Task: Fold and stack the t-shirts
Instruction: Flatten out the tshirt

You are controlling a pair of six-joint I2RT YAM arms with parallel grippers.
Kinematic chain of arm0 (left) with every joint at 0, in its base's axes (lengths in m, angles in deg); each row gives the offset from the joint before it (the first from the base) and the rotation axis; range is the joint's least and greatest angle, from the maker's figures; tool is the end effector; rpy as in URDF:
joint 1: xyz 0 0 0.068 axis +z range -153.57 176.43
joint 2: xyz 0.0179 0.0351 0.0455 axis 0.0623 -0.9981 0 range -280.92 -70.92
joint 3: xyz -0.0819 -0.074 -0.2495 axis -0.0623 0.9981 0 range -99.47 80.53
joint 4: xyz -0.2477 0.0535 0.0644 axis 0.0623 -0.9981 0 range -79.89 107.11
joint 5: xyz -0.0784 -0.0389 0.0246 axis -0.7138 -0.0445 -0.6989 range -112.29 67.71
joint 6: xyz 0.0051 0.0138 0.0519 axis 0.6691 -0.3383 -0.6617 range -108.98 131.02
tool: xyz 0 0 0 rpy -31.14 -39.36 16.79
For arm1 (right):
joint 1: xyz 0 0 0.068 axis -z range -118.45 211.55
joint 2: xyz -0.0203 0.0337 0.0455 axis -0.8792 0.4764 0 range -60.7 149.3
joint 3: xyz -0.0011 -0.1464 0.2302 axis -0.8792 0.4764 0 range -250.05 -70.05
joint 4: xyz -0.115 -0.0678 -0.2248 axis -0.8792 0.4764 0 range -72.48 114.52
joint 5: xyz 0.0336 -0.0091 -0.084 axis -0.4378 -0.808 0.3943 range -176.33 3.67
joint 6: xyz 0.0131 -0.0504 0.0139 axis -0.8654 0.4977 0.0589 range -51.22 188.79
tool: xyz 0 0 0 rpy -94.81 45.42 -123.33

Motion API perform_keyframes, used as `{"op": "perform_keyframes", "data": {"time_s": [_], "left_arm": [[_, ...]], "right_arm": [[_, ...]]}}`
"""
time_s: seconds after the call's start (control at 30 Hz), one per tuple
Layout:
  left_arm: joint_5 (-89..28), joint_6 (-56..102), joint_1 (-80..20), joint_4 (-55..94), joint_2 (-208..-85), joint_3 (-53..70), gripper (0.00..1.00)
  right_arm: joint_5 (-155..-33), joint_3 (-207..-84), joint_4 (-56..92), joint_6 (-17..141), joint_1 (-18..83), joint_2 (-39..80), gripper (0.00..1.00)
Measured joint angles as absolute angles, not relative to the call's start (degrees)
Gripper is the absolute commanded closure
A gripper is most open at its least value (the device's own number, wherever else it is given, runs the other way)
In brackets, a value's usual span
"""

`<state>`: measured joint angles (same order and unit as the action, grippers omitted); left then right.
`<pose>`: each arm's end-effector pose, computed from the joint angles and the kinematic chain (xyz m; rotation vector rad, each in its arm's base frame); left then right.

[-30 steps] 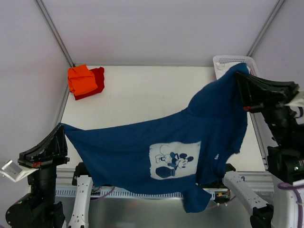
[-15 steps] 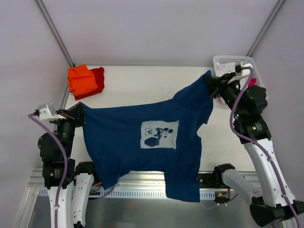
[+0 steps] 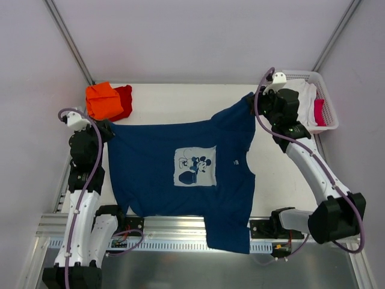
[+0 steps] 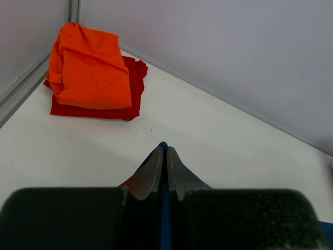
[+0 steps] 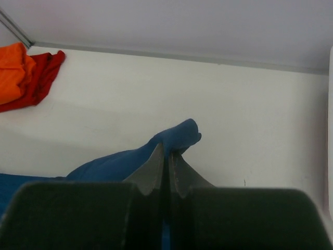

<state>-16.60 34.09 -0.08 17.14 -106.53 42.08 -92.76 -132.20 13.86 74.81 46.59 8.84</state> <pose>0.1559 0.0130 0.3448 -0.4271 1.4631 -0.1976 0.2767 0.0781 0.3818 -0.3830 1.5941 0.2113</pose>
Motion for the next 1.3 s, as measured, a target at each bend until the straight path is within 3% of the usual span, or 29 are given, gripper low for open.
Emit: {"op": "perform_keyframes", "data": {"time_s": [0.53, 1.03, 1.07, 1.1, 1.13, 1.17, 1.2, 1.23, 1.3], "left_arm": [[-14.5, 34.1, -0.1, 33.5, -133.0, 41.3, 1.00], [-14.3, 32.6, -1.8, 39.3, -160.7, 23.4, 1.00], [-14.3, 32.6, -2.0, 39.3, -162.0, 22.4, 0.97], [-14.3, 32.4, -2.1, 39.3, -163.5, 21.3, 0.88], [-14.3, 32.2, -2.2, 39.2, -164.7, 20.4, 0.39], [-14.3, 31.7, -2.3, 39.2, -165.9, 19.4, 0.20], [-14.3, 31.7, -2.4, 39.1, -166.9, 18.6, 0.09], [-14.3, 31.7, -2.4, 39.1, -167.7, 17.7, 0.01], [-14.3, 31.3, -2.4, 39.1, -169.1, 16.3, 0.01]], "right_arm": [[-93.0, -144.7, 8.4, 75.5, 51.0, 33.7, 1.00], [-94.3, -167.5, 8.0, 75.5, 53.9, 59.1, 1.00], [-94.3, -168.3, 8.1, 75.5, 54.0, 59.8, 1.00], [-94.3, -168.9, 8.3, 75.5, 54.2, 60.4, 1.00], [-94.3, -169.4, 8.4, 75.6, 54.3, 60.7, 1.00], [-94.3, -169.7, 8.4, 75.7, 54.5, 61.0, 1.00], [-94.3, -170.1, 8.5, 75.8, 54.6, 61.2, 0.95], [-94.3, -170.4, 8.6, 75.9, 54.7, 61.3, 0.72], [-94.2, -171.4, 9.2, 75.9, 54.8, 61.6, 0.49]]}}
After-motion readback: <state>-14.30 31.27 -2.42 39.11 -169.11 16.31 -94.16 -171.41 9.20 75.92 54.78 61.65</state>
